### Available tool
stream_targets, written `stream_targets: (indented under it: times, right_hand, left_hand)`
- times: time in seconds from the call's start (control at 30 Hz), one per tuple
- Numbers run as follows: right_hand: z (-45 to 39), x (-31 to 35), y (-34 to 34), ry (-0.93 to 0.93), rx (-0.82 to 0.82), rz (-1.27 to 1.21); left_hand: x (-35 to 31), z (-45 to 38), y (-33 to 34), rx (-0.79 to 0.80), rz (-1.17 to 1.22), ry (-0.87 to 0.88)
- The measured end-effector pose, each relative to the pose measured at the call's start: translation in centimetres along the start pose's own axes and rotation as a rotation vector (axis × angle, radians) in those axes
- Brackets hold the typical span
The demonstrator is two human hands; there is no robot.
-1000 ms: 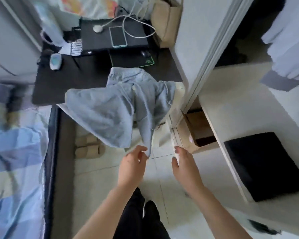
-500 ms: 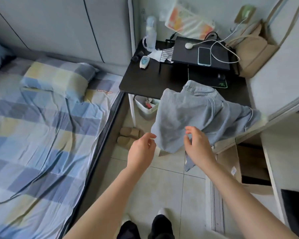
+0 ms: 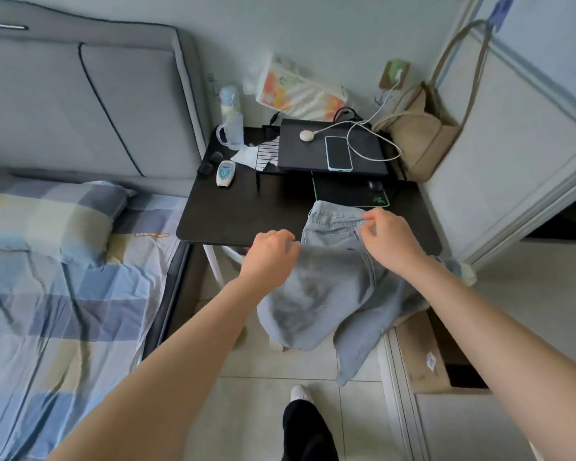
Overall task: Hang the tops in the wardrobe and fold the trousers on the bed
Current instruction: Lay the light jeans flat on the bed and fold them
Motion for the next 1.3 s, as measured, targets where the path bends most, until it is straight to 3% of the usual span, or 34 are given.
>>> stream_targets:
  times: [0.1,0.23,0.37,0.47,0.57,0.7,0.8,0.93,1.17,1.3]
  right_hand:
    - [-4.6,-5.4,1.8,0.121,0.186,0.083]
    - [-7.1,-12.1,4.9,0.266,0.489,0.218]
    - [-8.0,-17.0,7.0,0.382,0.668,0.134]
    - [-7.6,-18.9,8.8,0.418,0.779,0.008]
    - [-7.2,-19.9,10.0,0.502,0.773,-0.187]
    - [-7.5,-21.8,9.6,0.683,0.72,-0.256]
    - [-7.0,-22.3,9.8,0.813,0.78,-0.338]
    - [-7.0,-21.9,9.4,0.947,0.724,-0.566]
    - [-8.9,-17.7,3.2,0.777,0.488,-0.682]
    - [-7.9,-13.8,-1.6,0.493,0.319,-0.467]
  left_hand:
    - [0.8,-5.1,2.3,0.124,-0.135,-0.157]
    - [3.1,-9.3,5.0,0.403,-0.348,-0.407]
    - [4.7,-11.7,7.3,0.622,-0.502,-0.483]
    - [4.6,-13.1,9.3,0.695,-0.418,-0.532]
    - [4.8,-14.2,10.0,0.611,-0.246,-0.611]
    - [5.8,-15.6,9.6,0.327,0.297,-0.844]
    - [5.1,-15.5,9.8,0.393,0.46,-0.929]
    - [2.4,-15.4,9.3,0.458,0.438,-0.841]
    - [-1.9,-14.1,3.1,0.253,0.93,-0.584]
    - [-2.7,-10.5,-1.0,0.124,1.074,-0.462]
Point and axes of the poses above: each hand's wrist, its own z-axis away from the middle knuckle, its own y-axis out of the palm, x = y × z, the point moved 7 cm from there along -z, towards the middle knuckle, and after that the axes turned 6 degrees about z, right-handed, at the moved point
